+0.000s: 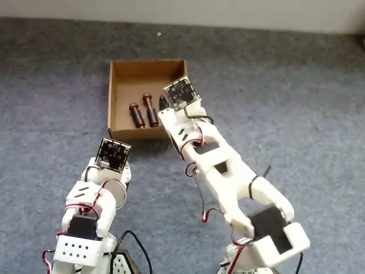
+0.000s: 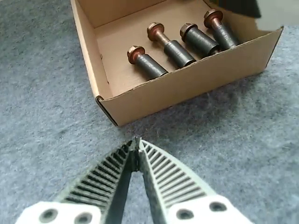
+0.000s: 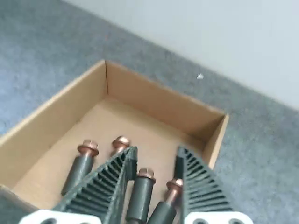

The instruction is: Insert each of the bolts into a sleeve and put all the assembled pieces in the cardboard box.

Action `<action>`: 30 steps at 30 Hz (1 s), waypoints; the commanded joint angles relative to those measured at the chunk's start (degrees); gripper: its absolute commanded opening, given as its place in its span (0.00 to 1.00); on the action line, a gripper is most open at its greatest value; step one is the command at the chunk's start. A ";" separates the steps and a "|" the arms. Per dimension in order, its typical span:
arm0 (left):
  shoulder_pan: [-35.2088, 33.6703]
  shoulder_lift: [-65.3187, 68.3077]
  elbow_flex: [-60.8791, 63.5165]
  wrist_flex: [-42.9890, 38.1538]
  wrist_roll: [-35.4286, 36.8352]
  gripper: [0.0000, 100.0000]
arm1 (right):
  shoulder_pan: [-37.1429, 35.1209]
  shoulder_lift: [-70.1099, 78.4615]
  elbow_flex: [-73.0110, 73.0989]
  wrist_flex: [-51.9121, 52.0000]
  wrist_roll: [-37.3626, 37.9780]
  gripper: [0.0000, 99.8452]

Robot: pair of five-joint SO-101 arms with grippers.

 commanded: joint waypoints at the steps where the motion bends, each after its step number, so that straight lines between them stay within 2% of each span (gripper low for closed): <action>1: -0.48 -0.48 1.63 0.18 -0.97 0.03 | -0.40 -9.45 1.98 -1.10 0.44 0.04; 4: -0.48 -0.48 1.63 0.18 -0.97 0.03 | -0.13 -17.27 6.29 -1.10 0.44 0.00; 14: -0.48 -0.48 1.63 0.26 -0.88 0.03 | 0.75 -44.18 25.54 -0.75 0.44 0.00; 26: -0.40 0.04 1.63 0.44 -0.79 0.03 | 7.43 -73.45 39.34 21.41 0.09 0.00; 30: -0.40 -0.48 1.63 5.45 -0.79 0.03 | 7.52 -86.64 46.20 28.97 0.09 0.00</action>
